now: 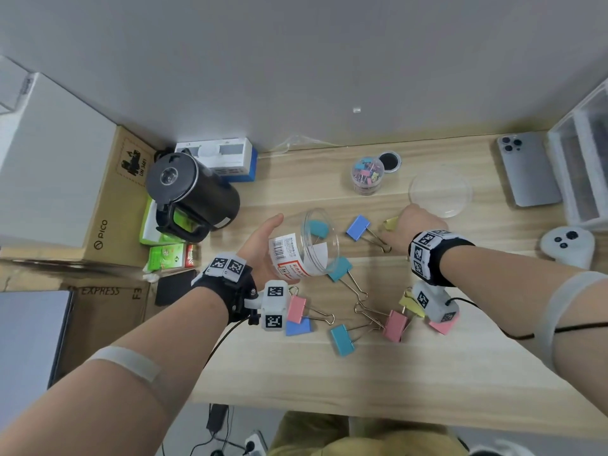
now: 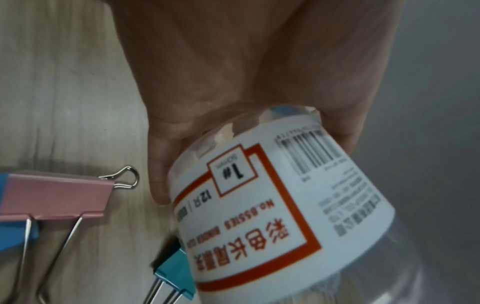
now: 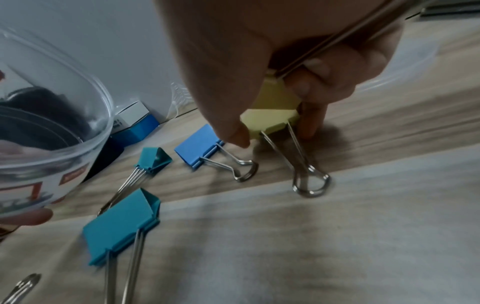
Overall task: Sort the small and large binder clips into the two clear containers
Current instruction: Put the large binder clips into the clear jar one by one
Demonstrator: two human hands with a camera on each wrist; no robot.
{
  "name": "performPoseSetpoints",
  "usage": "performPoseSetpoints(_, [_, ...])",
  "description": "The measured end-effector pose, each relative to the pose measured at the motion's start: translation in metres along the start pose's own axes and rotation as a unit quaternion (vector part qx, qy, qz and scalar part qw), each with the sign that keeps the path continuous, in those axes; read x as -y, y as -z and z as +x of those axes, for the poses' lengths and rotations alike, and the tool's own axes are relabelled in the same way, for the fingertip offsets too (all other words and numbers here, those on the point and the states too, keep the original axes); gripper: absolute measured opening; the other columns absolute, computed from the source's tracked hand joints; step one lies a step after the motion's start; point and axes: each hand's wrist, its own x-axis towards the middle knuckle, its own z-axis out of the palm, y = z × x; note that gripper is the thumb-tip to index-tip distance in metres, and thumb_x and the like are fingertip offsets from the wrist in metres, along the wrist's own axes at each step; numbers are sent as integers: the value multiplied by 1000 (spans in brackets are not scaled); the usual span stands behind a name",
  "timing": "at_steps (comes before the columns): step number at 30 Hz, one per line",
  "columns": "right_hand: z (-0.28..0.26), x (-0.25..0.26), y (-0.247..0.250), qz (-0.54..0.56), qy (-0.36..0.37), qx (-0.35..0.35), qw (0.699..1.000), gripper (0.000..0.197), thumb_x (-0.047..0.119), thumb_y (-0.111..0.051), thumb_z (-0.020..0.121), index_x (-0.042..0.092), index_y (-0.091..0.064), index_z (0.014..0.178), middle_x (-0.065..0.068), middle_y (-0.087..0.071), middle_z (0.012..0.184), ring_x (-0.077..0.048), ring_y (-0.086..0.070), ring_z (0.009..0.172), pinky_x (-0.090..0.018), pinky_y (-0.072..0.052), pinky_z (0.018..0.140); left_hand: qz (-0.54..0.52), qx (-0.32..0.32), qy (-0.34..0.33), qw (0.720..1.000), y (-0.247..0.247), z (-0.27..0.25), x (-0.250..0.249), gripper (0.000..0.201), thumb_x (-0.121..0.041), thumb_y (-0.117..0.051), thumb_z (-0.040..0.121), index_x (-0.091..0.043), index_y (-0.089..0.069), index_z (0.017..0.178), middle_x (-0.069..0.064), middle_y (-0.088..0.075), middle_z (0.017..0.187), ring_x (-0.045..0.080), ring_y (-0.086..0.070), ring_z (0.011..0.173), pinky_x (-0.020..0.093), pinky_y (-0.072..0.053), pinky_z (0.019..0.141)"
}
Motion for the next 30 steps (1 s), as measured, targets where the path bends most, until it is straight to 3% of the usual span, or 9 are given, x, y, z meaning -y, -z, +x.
performPoseSetpoints(3, [-2, 8, 14, 92, 69, 9, 993, 48, 58, -65, 74, 11, -57, 82, -5, -65, 73, -24, -63, 65, -28, -48, 54, -15, -10, -2, 1000, 2, 2, -1, 80, -72, -43, 91, -2, -62, 125, 28, -71, 115, 44, -62, 117, 54, -50, 96])
performPoseSetpoints(6, [-12, 29, 32, 158, 172, 50, 971, 39, 45, -71, 75, 13, -63, 94, -3, -66, 82, -21, -65, 79, -34, -55, 71, -10, -14, 5, 1000, -1, 2, -6, 86, -76, -41, 90, -3, -59, 132, 27, -69, 120, 43, -62, 116, 54, -48, 99])
performPoseSetpoints(9, [-25, 56, 40, 200, 246, 91, 944, 45, 46, -77, 72, 16, -62, 102, 1, -68, 81, -16, -66, 74, -30, -54, 66, -5, -7, 12, 1000, -11, -1, -13, 87, -78, -38, 90, -5, -58, 133, 28, -65, 125, 44, -60, 117, 57, -39, 110])
performPoseSetpoints(12, [-36, 78, 36, 166, 299, 76, 937, 56, 45, -80, 69, 21, -52, 110, 3, -65, 83, -16, -63, 74, -32, -53, 66, -2, 11, 17, 1000, -20, -5, -17, 85, -77, -38, 91, -6, -61, 130, 30, -65, 124, 45, -60, 116, 60, -38, 111])
performPoseSetpoints(17, [-49, 98, 22, 171, 320, 19, 932, 37, 30, -73, 74, 26, -44, 98, 3, -66, 85, -20, -63, 72, -38, -54, 66, -20, 36, 15, 999, -26, -7, -16, 80, -75, -39, 92, -6, -69, 118, 28, -73, 108, 45, -65, 106, 60, -46, 103])
performPoseSetpoints(21, [-49, 98, 18, 160, 313, 10, 936, 30, 31, -73, 75, 30, -48, 92, 5, -65, 83, -17, -60, 71, -33, -50, 65, -27, 33, 13, 999, -24, -6, -14, 78, -74, -40, 93, -5, -69, 117, 27, -74, 102, 45, -66, 103, 60, -47, 102])
performPoseSetpoints(23, [-49, 95, 18, 154, 321, 27, 934, 35, 33, -74, 72, 31, -47, 95, 5, -65, 83, -16, -59, 69, -30, -48, 65, -23, 38, 14, 999, -22, -7, -12, 77, -74, -39, 93, -6, -70, 114, 27, -75, 100, 44, -66, 102, 60, -47, 103])
performPoseSetpoints(27, [-51, 94, 19, 158, 339, 78, 924, 56, 39, -72, 63, 31, -41, 109, 1, -67, 94, -19, -63, 78, -39, -55, 71, -33, 33, 8, 999, -20, -7, -10, 74, -73, -42, 93, -7, -70, 113, 25, -76, 99, 43, -69, 96, 59, -50, 98])
performPoseSetpoints(30, [-53, 94, 23, 165, 343, 126, 916, 67, 30, -78, 63, 27, -37, 115, -7, -65, 99, -24, -64, 83, -42, -56, 73, -41, 33, 9, 999, -16, -6, -10, 75, -74, -45, 92, -7, -70, 116, 25, -75, 103, 43, -68, 99, 60, -47, 102])
